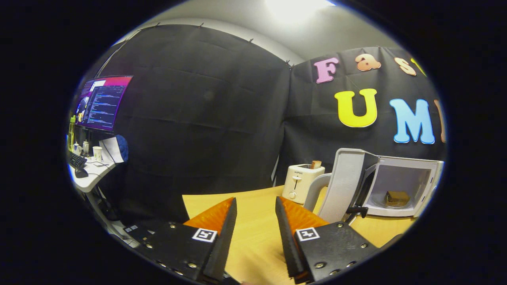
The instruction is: Open the microwave, put the food inside, and close the microwave door.
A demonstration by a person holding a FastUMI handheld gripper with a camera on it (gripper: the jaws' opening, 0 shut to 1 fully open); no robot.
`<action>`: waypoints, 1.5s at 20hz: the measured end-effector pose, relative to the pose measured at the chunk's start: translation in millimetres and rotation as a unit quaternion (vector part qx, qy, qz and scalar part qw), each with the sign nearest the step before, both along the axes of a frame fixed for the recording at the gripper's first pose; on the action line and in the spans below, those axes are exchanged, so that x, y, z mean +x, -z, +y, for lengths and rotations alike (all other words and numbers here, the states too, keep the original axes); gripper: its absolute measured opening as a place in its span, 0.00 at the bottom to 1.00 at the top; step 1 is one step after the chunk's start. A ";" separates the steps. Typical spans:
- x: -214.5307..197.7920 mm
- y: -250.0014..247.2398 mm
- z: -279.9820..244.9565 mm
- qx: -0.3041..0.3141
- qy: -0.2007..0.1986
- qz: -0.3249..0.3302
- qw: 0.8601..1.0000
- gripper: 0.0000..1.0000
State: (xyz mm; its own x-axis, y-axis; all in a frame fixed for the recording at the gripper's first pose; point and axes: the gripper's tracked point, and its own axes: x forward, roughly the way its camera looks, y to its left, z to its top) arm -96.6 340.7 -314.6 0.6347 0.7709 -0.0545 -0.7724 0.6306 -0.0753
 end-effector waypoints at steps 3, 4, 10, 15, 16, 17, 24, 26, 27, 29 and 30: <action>29.1 2.0 -5.4 -0.018 0.064 -0.033 0.997 0.37; 35.8 2.8 -6.7 -0.018 0.077 -0.035 0.996 0.36; 38.1 -0.3 -24.8 -0.002 0.089 -0.028 0.996 0.21; 33.6 -3.1 -55.6 0.019 0.108 -0.010 0.994 0.20; 33.7 -3.3 -61.3 0.017 0.113 -0.009 0.993 0.20; 33.3 -3.8 -67.8 0.014 0.117 -0.010 0.993 0.20; 59.2 -8.9 -148.9 0.027 0.202 0.014 0.979 0.21; 79.2 -2.2 -177.7 0.025 0.229 0.022 0.973 0.06; 90.1 1.2 -194.3 0.021 0.244 0.023 0.969 0.02; 113.1 9.2 -232.6 0.011 0.273 0.019 0.962 0.02; 126.3 13.9 -245.6 0.009 0.285 0.023 0.958 0.02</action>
